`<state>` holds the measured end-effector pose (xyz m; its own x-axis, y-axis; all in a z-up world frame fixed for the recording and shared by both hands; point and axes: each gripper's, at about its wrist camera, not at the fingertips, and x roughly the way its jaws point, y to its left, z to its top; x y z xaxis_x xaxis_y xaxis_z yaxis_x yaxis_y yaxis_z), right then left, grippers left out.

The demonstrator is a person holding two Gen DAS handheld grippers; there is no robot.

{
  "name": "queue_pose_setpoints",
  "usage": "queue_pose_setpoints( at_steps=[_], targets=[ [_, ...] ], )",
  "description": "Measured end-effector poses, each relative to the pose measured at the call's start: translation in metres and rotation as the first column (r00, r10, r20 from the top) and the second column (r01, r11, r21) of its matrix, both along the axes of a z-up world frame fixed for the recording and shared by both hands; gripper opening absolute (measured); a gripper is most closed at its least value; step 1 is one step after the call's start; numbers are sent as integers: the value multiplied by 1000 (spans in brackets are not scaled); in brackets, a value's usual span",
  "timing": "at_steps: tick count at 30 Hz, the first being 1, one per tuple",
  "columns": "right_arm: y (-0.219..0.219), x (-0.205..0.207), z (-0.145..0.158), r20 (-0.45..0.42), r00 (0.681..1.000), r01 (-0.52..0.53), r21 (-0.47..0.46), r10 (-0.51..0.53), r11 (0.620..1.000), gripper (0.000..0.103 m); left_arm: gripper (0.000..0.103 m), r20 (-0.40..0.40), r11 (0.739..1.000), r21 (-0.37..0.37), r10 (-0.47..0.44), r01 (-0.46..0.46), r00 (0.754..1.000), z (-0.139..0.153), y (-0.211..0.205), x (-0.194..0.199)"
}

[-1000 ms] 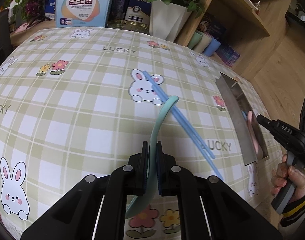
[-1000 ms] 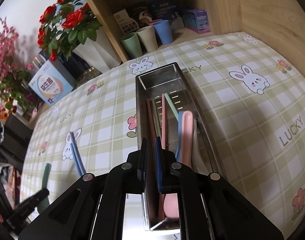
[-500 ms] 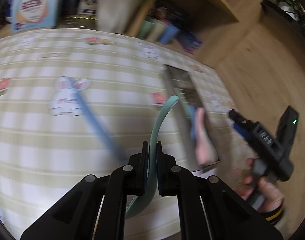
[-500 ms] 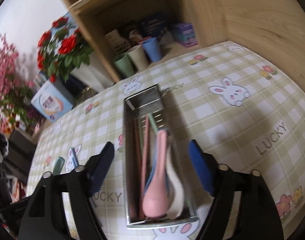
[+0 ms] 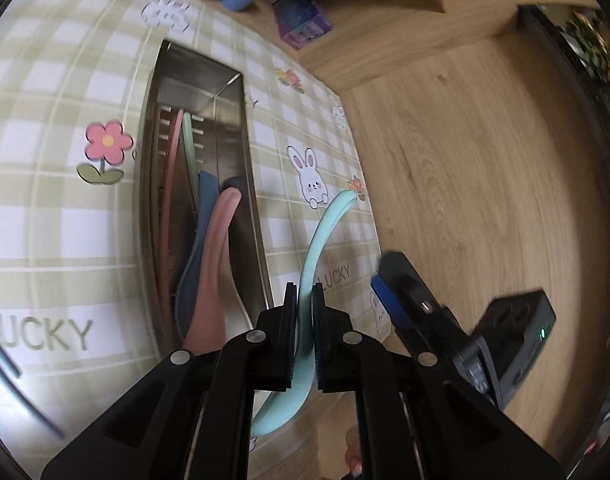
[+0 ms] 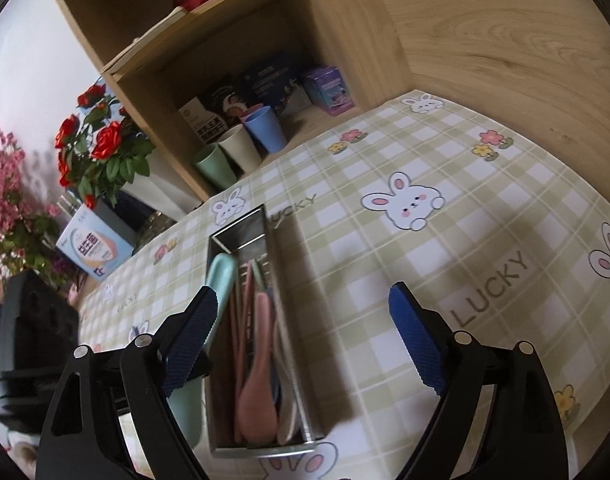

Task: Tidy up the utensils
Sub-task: 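Lower the teal spoon into the steel tray and open the left gripper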

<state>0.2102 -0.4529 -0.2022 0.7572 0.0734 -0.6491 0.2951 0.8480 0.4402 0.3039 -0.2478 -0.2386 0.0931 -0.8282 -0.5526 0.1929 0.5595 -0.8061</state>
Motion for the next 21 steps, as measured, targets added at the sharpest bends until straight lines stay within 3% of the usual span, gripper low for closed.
queue_pose_setpoints(
  at_steps=[4,12,16,21],
  targets=[
    [-10,-3,-9,-18,1000,23,23,-22,999,85,7,-44,1000,2,24,-24,999,-18,-4,7],
    [-10,-3,-17,-29,999,18,44,-16,999,85,8,0,982,184,43,-43,999,-33,-12,7],
    [-6,-2,-14,-27,1000,11,43,-10,999,85,23,34,978,208,27,-34,999,-26,-9,8],
    [1,-2,-11,-26,1000,-3,39,4,999,85,31,146,974,224,3,-37,989,4,8,4]
  ],
)
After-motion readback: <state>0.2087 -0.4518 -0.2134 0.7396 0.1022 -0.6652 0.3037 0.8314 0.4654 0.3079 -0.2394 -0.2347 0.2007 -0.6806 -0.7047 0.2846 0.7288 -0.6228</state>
